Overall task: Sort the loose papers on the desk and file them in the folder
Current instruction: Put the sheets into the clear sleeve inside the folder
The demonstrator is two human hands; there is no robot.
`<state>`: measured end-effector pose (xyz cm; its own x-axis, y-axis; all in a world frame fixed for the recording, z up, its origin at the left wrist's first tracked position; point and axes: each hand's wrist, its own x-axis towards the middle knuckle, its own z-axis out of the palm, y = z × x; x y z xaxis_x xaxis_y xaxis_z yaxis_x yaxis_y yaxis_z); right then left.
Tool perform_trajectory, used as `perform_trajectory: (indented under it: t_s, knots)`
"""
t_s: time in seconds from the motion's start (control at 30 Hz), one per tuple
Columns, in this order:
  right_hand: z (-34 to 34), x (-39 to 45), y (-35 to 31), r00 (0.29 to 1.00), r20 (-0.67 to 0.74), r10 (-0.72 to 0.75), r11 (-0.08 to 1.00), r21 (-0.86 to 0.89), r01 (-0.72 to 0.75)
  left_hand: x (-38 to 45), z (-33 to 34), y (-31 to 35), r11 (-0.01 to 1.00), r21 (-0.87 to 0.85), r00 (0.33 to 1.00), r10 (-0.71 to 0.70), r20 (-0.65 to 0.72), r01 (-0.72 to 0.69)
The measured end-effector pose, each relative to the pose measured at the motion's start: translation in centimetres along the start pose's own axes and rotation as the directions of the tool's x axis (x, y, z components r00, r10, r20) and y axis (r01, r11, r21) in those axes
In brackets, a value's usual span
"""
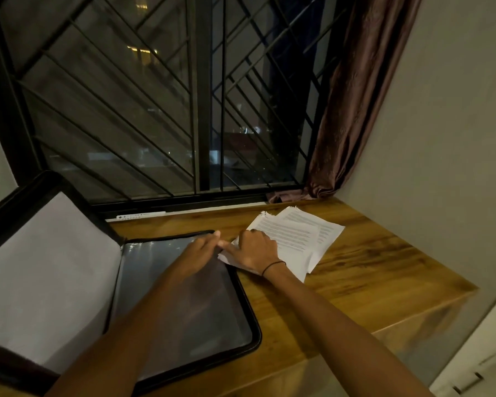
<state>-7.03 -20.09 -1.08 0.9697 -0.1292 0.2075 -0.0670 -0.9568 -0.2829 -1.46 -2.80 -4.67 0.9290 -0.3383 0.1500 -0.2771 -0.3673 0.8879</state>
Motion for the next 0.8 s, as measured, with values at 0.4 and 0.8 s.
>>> perform_trajectory:
  t_s: [0.4,0.8]
  knots:
    - [-2.1,5.2,14.1,0.861,0.119,0.494,0.863,0.056,-0.503,1.5,2.8,1.7,0.950,0.308,0.985,-0.099,0.144,0.051]
    - [-3.1,9.2,16.0,0.729,0.135,0.672,0.599,0.480,-0.641,2.5,3.7,1.1,0.967,0.231,0.987,-0.129,0.097,0.103]
